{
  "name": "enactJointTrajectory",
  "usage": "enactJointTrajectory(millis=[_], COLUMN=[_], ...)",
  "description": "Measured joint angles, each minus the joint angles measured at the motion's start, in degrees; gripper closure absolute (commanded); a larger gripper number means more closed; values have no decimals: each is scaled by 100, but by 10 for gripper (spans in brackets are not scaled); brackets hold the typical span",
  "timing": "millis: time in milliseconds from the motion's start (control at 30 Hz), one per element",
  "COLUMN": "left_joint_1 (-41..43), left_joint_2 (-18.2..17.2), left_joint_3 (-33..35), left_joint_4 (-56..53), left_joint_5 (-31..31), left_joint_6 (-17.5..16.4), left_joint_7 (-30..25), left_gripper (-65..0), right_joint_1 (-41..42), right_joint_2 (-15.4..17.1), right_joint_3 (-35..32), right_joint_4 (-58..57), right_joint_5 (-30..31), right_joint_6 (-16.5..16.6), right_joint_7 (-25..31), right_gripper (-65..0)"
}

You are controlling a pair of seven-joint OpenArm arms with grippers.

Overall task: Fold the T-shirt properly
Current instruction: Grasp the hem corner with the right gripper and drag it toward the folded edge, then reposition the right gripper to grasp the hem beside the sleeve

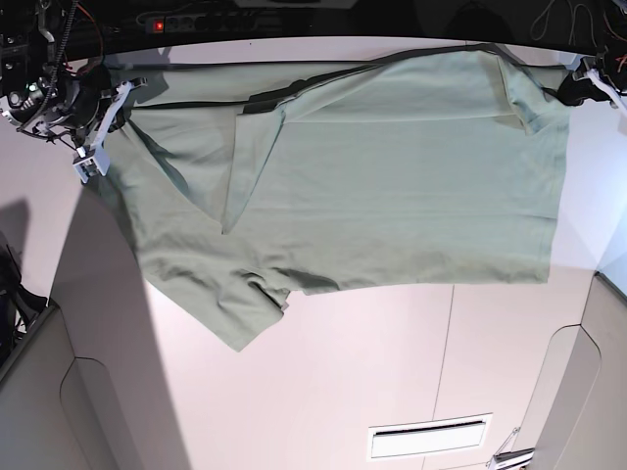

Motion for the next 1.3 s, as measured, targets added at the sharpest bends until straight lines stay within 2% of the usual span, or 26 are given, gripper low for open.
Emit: enactJointTrajectory(millis=[100, 133, 267, 467, 600, 667, 700, 733, 800, 867, 967, 1100, 1167, 1300], left_joint_1=[2, 2, 13, 0, 2, 0, 0, 2, 9, 15, 9, 11, 7, 13], left_joint_2=[33, 48, 26, 17, 17, 46, 48, 46, 44, 46, 42, 46, 48, 46], left_joint_3=[-118, -197, -863, -1784, -2055, -2052, -2046, -2046, -2046, -2046, -2046, -2046, -2046, -2046], left_joint_4=[382, 603, 1694, 2898, 3060, 3058, 3058, 3058, 3058, 3058, 3058, 3056, 3058, 3058], left_joint_5=[-55, 0, -39, -68, -52, -48, -50, -48, -46, -48, -52, -46, -52, -50], left_joint_6=[-28, -142, -160, -170, -170, -170, -170, -170, -170, -170, -170, -170, -170, -170], left_joint_7=[70, 133, 103, -28, -48, -46, -46, -46, -46, -46, -48, -48, -63, -63], left_gripper=[0, 0, 0, 0, 0, 0, 0, 0, 0, 0, 0, 0, 0, 0], right_joint_1=[114, 181, 463, 1397, 1963, 2310, 2435, 2533, 2739, 3101, 3864, 4830, 5219, 5521], right_joint_2=[-2, -13, -26, -17, -15, -15, -15, -15, -22, -39, 15, 85, 94, 79], right_joint_3=[-11, -17, -44, -39, -39, -37, -33, -35, -37, -39, -42, -28, -17, -24], right_joint_4=[238, 358, 896, 1526, 1493, 1408, 1294, 1119, 573, -190, -1707, -4004, -4994, -6006], right_joint_5=[-166, -229, -326, -295, -776, -1235, -1475, -1639, -1668, -1491, -741, 468, 1113, 2046], right_joint_6=[-133, -153, -160, -153, -122, -133, -131, -186, -262, -133, 275, 1110, 1467, 1633], right_joint_7=[-240, -321, -459, 184, 378, 568, 741, 957, 1108, 1071, 1143, 1080, 817, 407], right_gripper=[0, 0, 0, 0, 0, -226, -309, -335, -334, -334, -334, -334, -334, -334])
